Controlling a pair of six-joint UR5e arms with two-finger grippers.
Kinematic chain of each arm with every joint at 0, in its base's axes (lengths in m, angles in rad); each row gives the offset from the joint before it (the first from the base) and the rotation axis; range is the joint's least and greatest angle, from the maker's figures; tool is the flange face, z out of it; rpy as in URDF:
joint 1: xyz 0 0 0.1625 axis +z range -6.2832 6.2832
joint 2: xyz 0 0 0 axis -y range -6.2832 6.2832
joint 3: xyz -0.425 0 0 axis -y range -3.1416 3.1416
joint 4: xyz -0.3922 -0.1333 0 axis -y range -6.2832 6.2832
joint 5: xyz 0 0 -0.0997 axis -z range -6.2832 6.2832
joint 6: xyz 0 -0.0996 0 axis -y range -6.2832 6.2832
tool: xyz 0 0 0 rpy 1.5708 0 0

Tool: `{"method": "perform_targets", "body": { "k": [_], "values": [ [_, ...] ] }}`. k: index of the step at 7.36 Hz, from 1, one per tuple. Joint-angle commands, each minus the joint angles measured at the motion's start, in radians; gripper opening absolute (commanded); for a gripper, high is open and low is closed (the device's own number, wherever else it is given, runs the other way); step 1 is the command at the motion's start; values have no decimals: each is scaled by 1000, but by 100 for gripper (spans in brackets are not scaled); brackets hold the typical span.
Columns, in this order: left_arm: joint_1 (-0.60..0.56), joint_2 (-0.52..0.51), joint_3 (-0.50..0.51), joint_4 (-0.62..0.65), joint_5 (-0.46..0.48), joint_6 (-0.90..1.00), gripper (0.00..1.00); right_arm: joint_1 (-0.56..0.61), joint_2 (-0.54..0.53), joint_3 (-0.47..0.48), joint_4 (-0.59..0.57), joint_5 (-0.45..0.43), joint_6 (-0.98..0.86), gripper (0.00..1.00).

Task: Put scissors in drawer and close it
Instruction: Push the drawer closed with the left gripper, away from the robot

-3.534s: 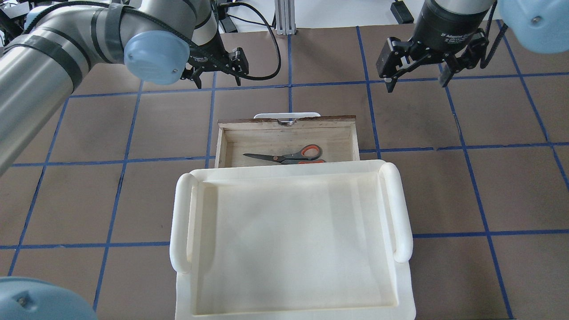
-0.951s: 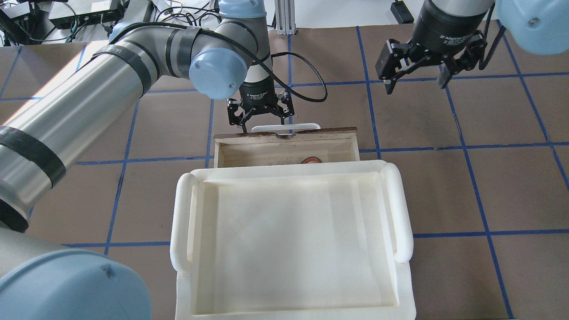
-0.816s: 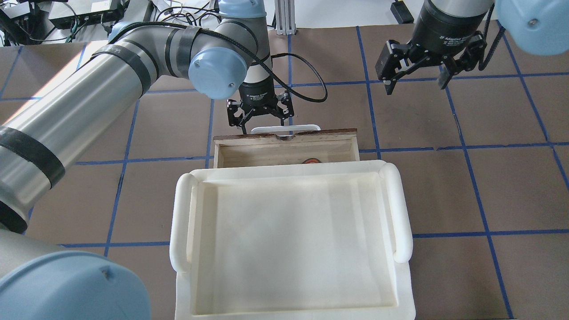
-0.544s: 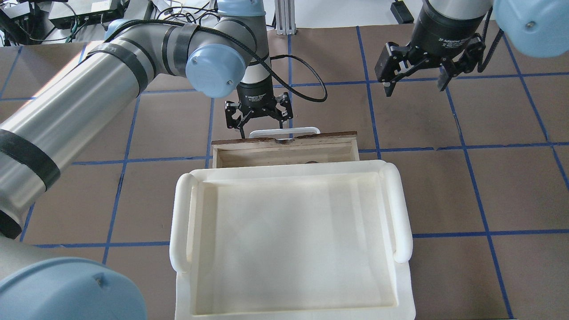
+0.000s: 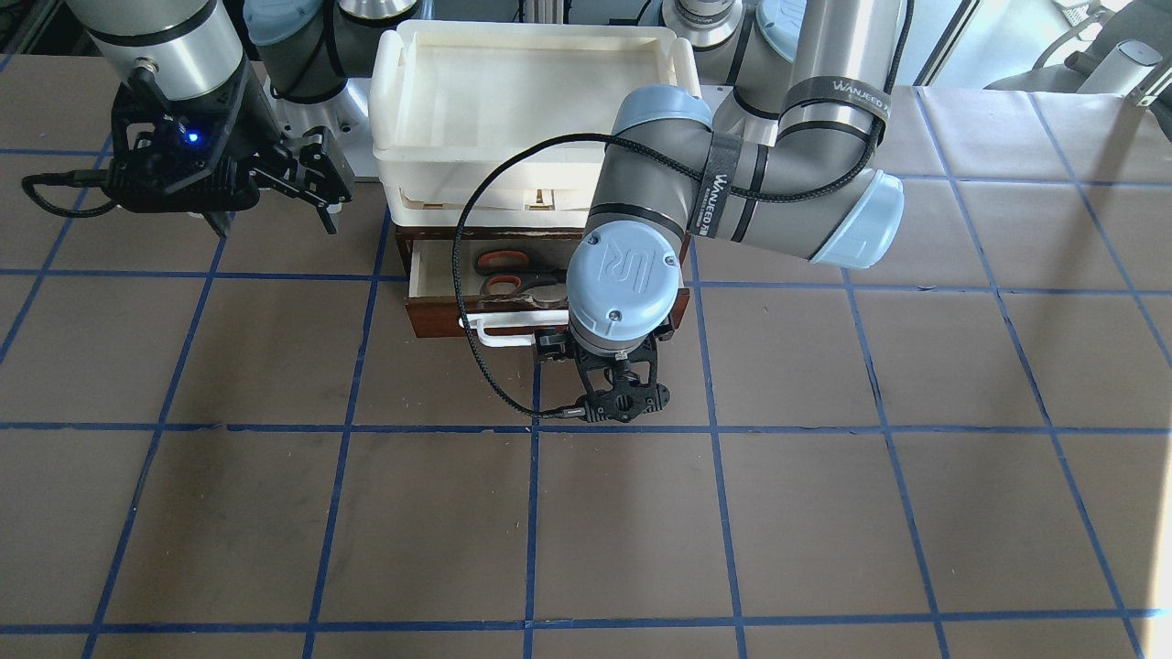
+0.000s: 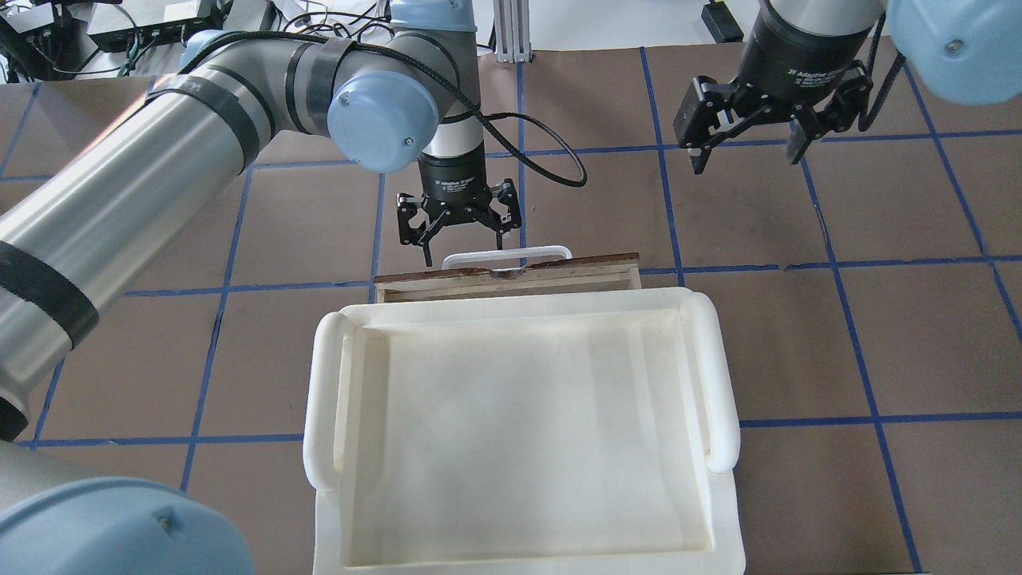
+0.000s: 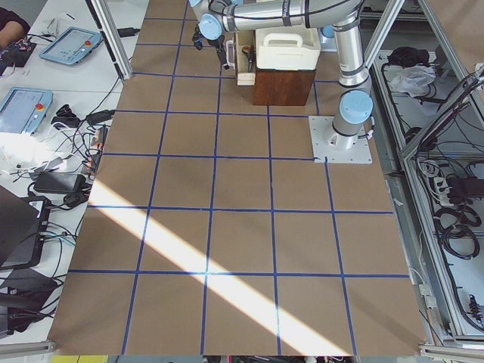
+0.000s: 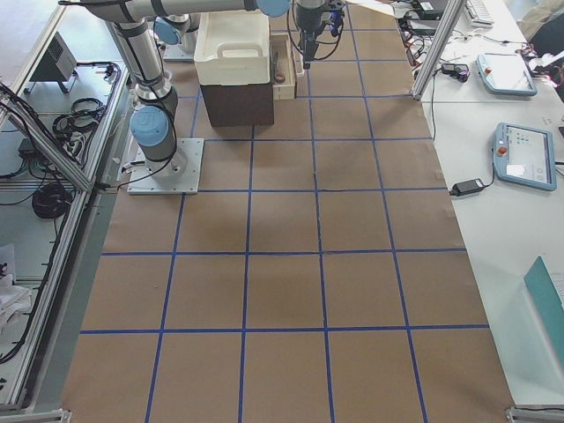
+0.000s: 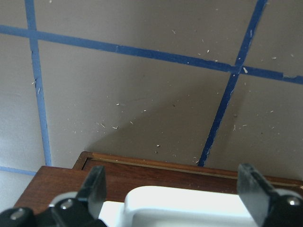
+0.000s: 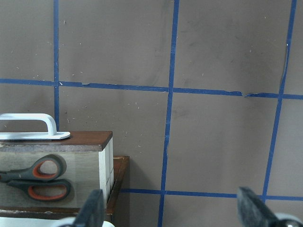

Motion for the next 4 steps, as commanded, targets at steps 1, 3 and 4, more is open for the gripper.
{"method": "perform_targets", "body": {
  "k": [1, 3, 4],
  "values": [
    [-1, 3, -9, -27, 1, -1, 100, -3, 1, 0, -5, -2, -17, 100],
    [-1, 9, -9, -88, 2, -5, 100, -5, -12, -3, -4, -20, -20, 100],
    [-2, 6, -10, -106, 1, -39, 100, -3, -22, -2, -8, -14, -5, 100]
  ]
}}
